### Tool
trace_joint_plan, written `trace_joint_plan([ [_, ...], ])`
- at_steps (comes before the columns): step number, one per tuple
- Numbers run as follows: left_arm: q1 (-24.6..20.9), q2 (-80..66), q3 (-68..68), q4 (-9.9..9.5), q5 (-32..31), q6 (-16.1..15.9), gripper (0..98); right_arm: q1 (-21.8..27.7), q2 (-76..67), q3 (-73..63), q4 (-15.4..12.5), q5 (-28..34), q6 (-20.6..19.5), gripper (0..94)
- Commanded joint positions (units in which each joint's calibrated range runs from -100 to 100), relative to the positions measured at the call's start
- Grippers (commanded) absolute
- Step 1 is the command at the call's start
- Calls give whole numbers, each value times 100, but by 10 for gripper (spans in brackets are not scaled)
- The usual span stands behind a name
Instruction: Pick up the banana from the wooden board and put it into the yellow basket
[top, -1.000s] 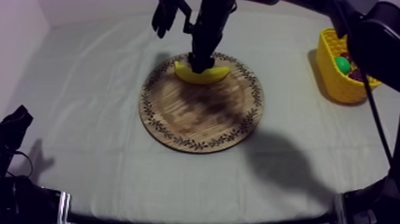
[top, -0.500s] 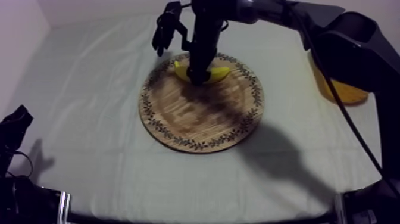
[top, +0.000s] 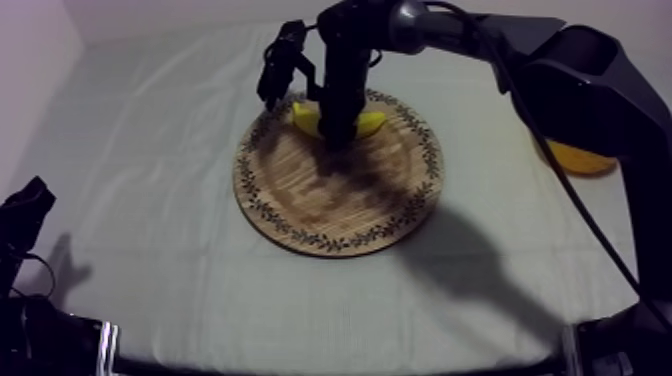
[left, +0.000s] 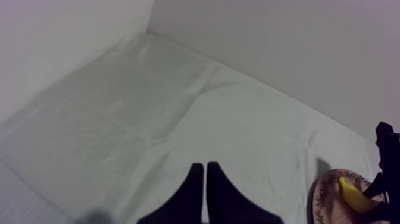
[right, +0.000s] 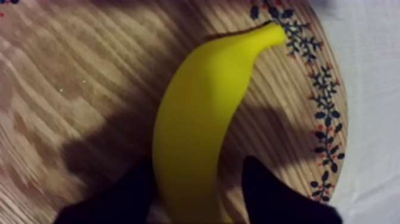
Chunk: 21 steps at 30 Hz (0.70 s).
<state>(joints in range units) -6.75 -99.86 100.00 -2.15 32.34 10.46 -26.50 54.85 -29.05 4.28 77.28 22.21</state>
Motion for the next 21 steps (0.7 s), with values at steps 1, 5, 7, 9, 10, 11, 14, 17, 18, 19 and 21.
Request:
trace_joint_plan([
  [1,-2,4,0,3,0,2,1,20,15,-8,26,-18,10,339],
  [5,-2,4,0,3,0,2,1,51,23,-27,61,-20,23,181],
  [7,-2,4,0,3,0,2,1,77,-27,-50,54,41,48,148],
  [9,-2,4,0,3,0,2,1,105,-137,-92,20,144,88,135],
  [10,-2,4,0,3,0,2,1,118,-216,-119,-6,204,108,131],
  [11,-2,4,0,3,0,2,1,133,-312,-144,-37,268,130,129],
  [14,-2,4,0,3,0,2,1,193,-674,-163,-144,431,205,128],
  [17,-2,4,0,3,0,2,1,280,-1127,-69,-217,497,259,131],
  [18,-2,4,0,3,0,2,1,316,-1288,-32,-227,512,264,131],
  [19,-2,4,0,3,0,2,1,359,-1452,10,-236,522,271,130],
  [21,-2,4,0,3,0,2,1,470,-1777,81,-268,524,290,130],
])
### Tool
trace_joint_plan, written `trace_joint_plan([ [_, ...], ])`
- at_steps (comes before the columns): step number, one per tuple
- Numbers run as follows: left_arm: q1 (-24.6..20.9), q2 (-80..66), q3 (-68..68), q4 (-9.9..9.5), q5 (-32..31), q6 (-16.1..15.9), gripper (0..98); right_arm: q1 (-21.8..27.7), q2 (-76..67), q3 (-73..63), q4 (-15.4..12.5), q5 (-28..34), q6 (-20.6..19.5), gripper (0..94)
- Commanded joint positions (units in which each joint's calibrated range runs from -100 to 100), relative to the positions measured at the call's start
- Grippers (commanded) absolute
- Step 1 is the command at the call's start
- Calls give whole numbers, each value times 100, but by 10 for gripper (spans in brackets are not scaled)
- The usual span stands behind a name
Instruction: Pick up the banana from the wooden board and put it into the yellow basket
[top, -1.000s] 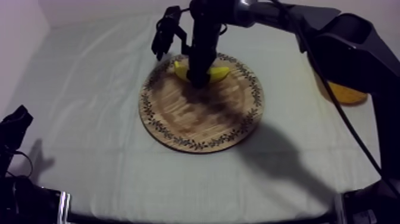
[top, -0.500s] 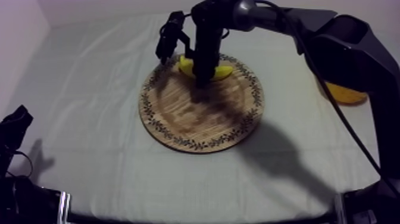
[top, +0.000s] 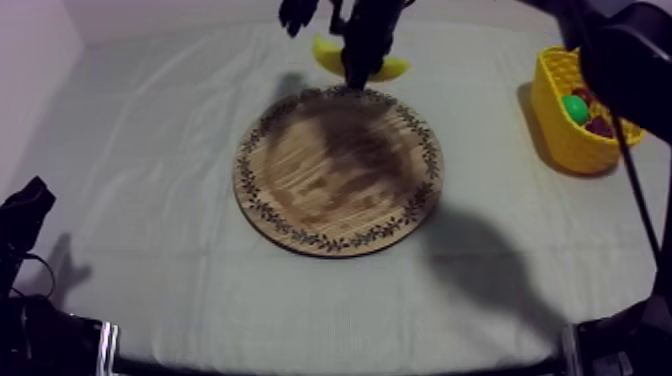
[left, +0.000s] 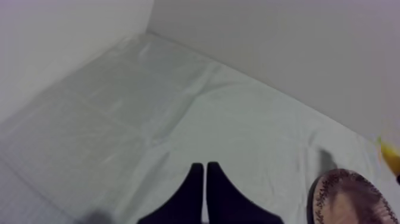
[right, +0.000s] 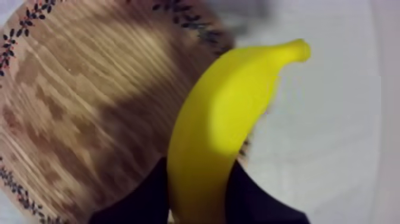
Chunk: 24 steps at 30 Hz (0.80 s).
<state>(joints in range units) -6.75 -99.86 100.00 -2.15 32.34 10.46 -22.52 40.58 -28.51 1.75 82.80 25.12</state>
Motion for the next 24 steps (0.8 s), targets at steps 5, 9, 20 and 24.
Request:
trace_joint_plan([
  [5,-2,4,0,3,0,2,1,413,-1070,88,-83,49,-17,145],
  [9,-2,4,0,3,0,2,1,715,-1514,135,-142,235,-77,158],
  [20,-2,4,0,3,0,2,1,1414,-2073,451,-58,100,-872,187],
  [24,-2,4,0,3,0,2,1,1701,-2144,845,-10,-195,-1087,194],
])
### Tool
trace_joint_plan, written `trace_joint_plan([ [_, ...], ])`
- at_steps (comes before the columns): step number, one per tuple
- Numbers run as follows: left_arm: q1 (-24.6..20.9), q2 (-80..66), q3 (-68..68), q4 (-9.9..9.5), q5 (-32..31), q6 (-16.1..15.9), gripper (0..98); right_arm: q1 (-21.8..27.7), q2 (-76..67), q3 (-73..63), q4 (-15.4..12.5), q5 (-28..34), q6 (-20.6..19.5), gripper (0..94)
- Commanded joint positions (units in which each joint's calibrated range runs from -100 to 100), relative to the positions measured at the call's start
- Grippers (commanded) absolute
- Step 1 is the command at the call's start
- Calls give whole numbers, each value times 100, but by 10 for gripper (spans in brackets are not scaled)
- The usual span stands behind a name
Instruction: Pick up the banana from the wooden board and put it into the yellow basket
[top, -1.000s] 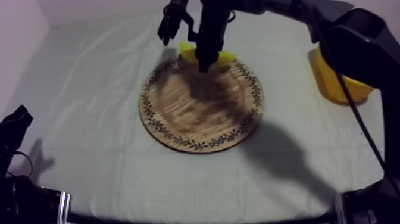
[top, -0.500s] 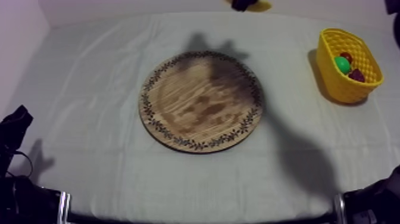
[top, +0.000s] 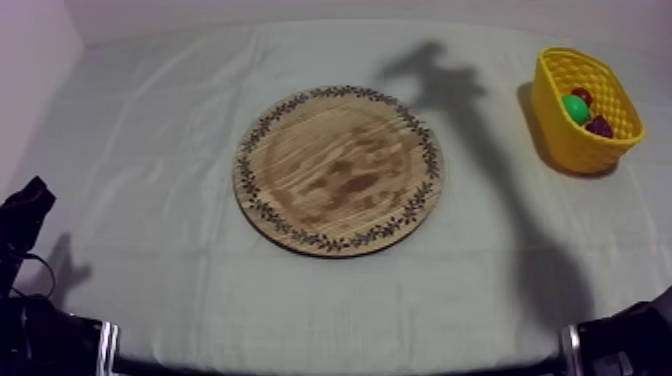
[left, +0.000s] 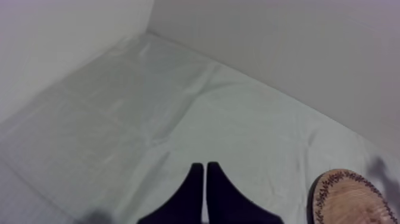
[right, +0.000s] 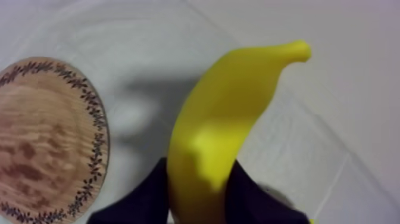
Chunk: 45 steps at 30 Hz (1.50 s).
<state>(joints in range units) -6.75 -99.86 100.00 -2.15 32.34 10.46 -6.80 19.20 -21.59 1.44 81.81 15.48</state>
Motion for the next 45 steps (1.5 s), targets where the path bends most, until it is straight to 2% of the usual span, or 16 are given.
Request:
trace_joint_plan([
  [1,-2,4,0,3,0,2,1,205,-18,256,32,-156,-163,195],
  [8,-2,4,0,3,0,2,1,729,52,595,75,-347,-342,196],
  [19,-2,4,0,3,0,2,1,1278,225,1417,271,-884,-334,220],
  [22,-2,4,0,3,0,2,1,1308,172,1667,345,-933,-353,285],
  [26,-2,4,0,3,0,2,1,1327,55,1955,408,-982,-346,469],
  [29,-2,4,0,3,0,2,1,1357,-75,2129,352,-1012,-280,566],
  [32,-2,4,0,3,0,2,1,1384,-280,2298,237,-1071,-199,616],
  [36,-2,4,0,3,0,2,1,1376,-722,2500,73,-1185,-158,617],
  [42,-2,4,0,3,0,2,1,1209,-1734,2888,-192,-1373,-241,550],
  [45,-2,4,0,3,0,2,1,1101,-2325,3150,-315,-1457,-322,487],
])
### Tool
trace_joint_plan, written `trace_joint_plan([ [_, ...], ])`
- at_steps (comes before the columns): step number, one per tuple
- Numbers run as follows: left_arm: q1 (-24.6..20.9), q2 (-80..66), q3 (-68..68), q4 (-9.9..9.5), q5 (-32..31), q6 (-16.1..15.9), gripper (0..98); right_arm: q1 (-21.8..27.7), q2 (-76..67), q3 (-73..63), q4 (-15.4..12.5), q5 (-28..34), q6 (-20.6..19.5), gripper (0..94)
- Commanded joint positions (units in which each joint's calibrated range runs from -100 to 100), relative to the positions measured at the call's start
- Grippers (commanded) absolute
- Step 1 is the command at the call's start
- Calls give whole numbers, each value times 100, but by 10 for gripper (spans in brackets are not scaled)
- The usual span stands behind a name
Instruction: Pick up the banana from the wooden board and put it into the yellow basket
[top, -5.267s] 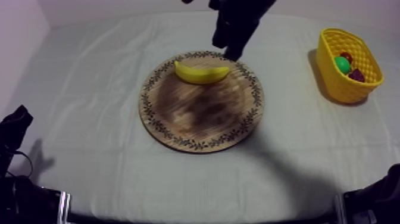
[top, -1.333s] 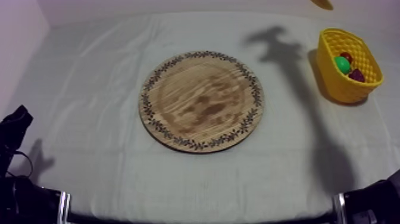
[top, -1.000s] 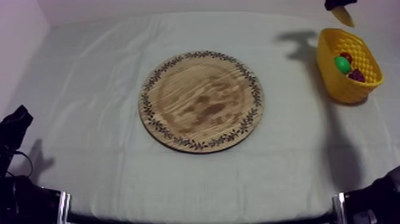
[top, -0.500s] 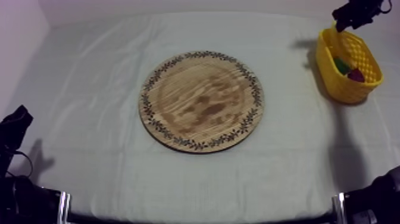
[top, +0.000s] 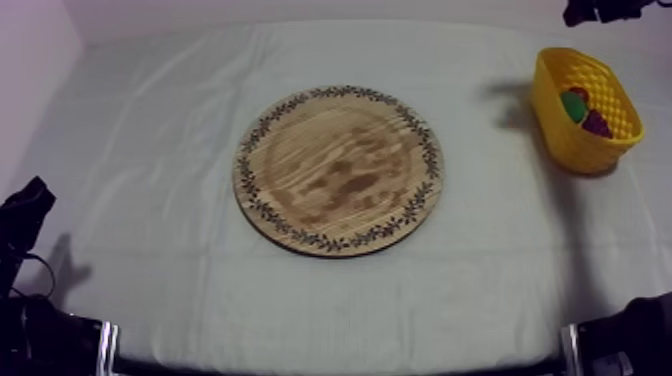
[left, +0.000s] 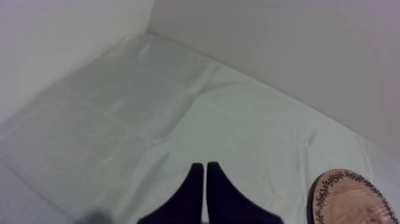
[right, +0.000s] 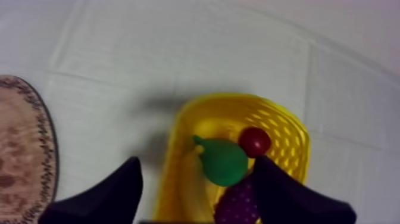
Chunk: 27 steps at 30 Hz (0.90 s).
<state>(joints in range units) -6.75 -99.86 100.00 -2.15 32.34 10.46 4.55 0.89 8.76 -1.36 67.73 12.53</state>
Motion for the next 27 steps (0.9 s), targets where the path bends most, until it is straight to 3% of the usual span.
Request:
trace_joint_plan([
  [1,-2,4,0,3,0,2,1,-60,-695,224,-91,-85,-37,456],
  [7,-2,4,0,3,0,2,1,-180,-1922,1050,-428,-264,-40,273],
  [15,-2,4,0,3,0,2,1,-340,-3606,2766,-585,-845,-126,53],
  [27,-2,4,0,3,0,2,1,-378,-6342,6223,-870,-2338,322,6],
])
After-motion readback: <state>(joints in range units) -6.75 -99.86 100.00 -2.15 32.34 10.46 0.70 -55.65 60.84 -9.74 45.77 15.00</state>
